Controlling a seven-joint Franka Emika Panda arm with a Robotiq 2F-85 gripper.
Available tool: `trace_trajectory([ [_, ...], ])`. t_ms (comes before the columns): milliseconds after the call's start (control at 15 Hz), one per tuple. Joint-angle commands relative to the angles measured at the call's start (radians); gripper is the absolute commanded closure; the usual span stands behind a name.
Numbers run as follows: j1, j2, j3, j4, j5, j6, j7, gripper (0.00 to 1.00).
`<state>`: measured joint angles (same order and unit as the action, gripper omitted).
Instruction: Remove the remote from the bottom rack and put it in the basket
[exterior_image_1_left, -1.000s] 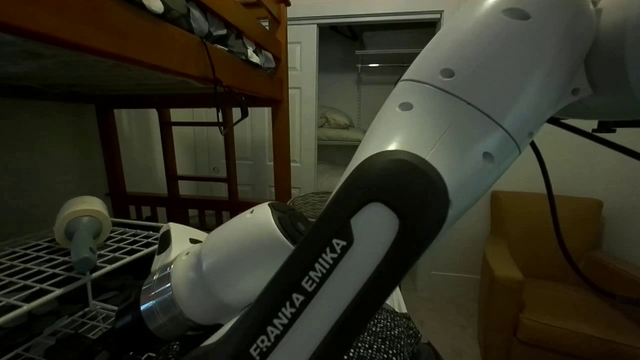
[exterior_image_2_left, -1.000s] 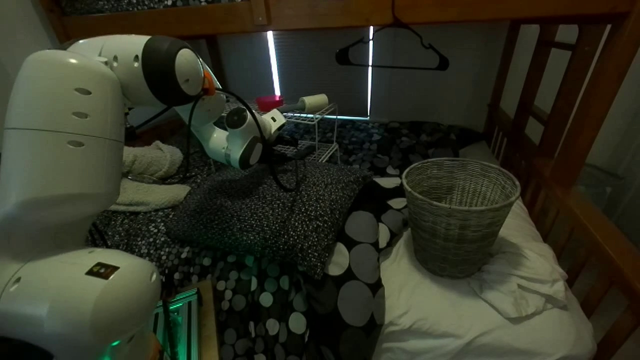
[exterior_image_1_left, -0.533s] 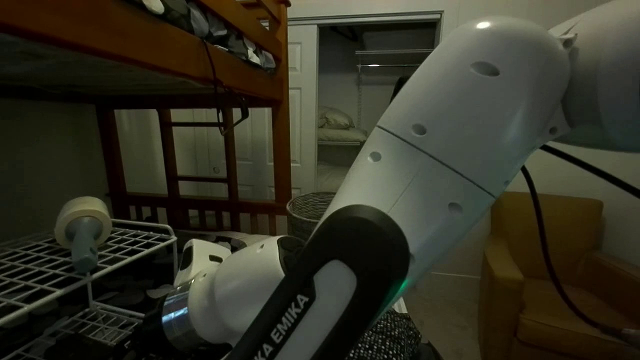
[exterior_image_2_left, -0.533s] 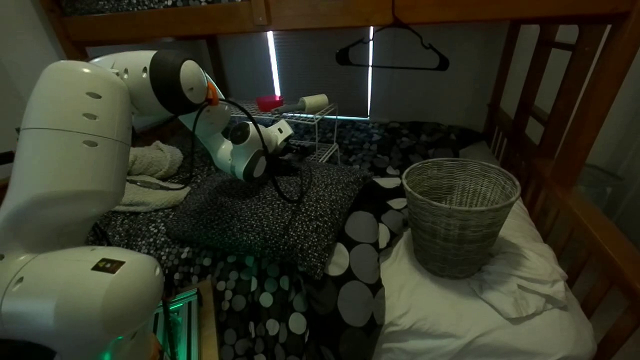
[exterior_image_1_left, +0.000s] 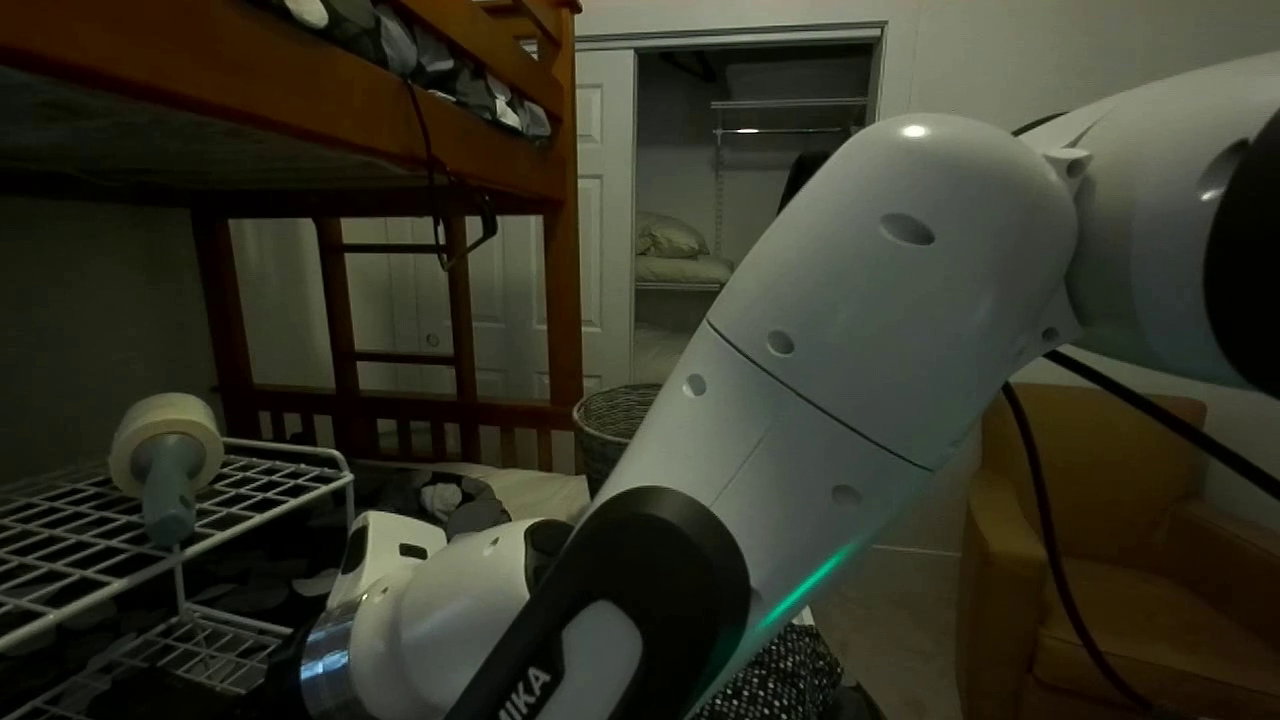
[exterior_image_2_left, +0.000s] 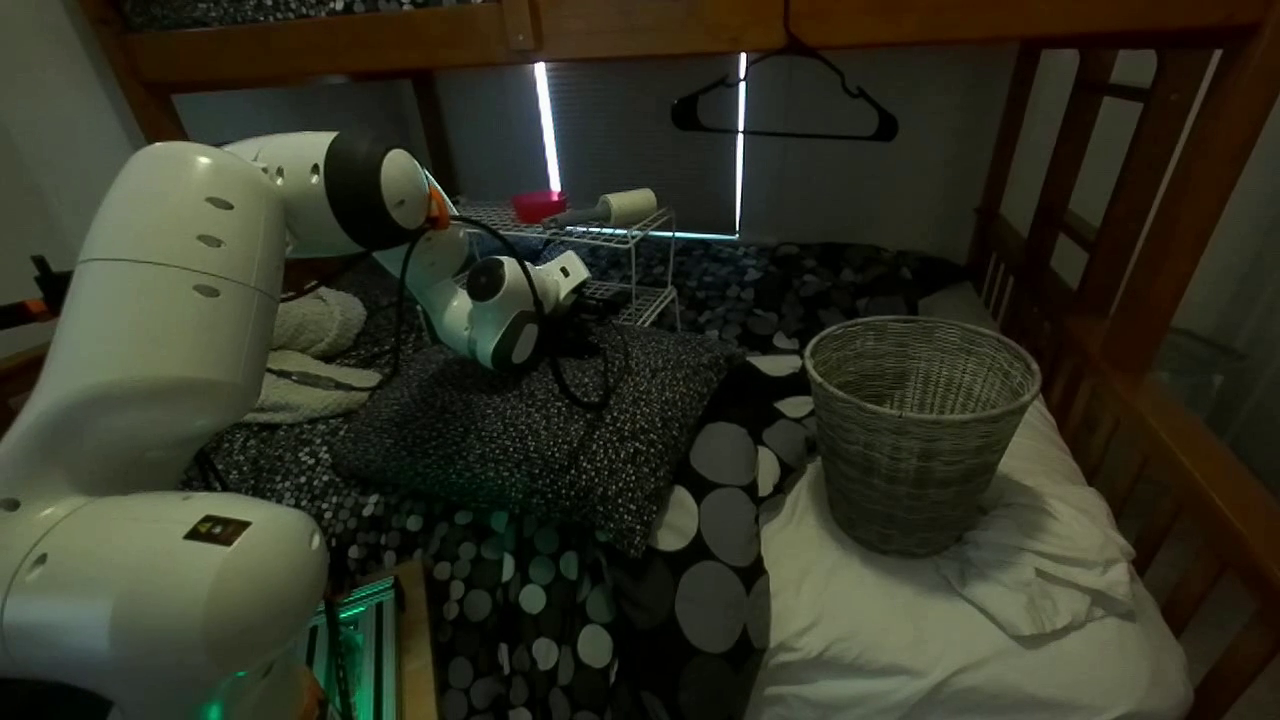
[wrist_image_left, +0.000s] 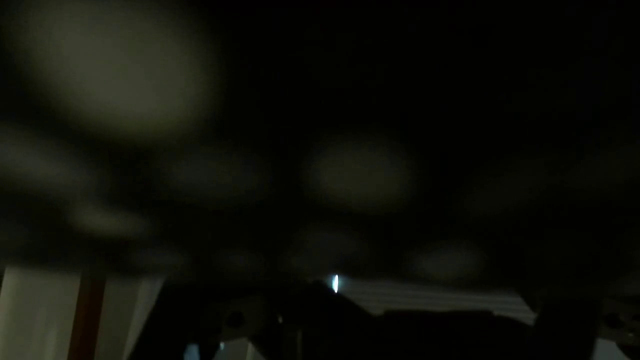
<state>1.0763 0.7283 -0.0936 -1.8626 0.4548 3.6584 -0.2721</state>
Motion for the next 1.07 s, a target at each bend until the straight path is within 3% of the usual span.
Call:
trace_trajectory([
  [0, 0.004, 0.034, 0.008, 0.033, 0.035, -0.018, 0.025, 0.06],
  [67, -0.004, 0.036, 0.016, 0.035, 0.025, -0.020, 0.033, 0.13],
  [133, -0.017, 0.036, 0.033, 0.037, 0.009, -0.025, 0.049, 0.30],
  [267, -0.029, 0.035, 0.050, 0.039, 0.002, -0.030, 0.061, 0.38],
  [533, -0.038, 0.032, 0.065, 0.038, 0.006, -0.028, 0.071, 0.71],
  [1000, -0.036, -0.078, 0.081, -0.046, -0.118, 0.021, 0.082, 0.74],
])
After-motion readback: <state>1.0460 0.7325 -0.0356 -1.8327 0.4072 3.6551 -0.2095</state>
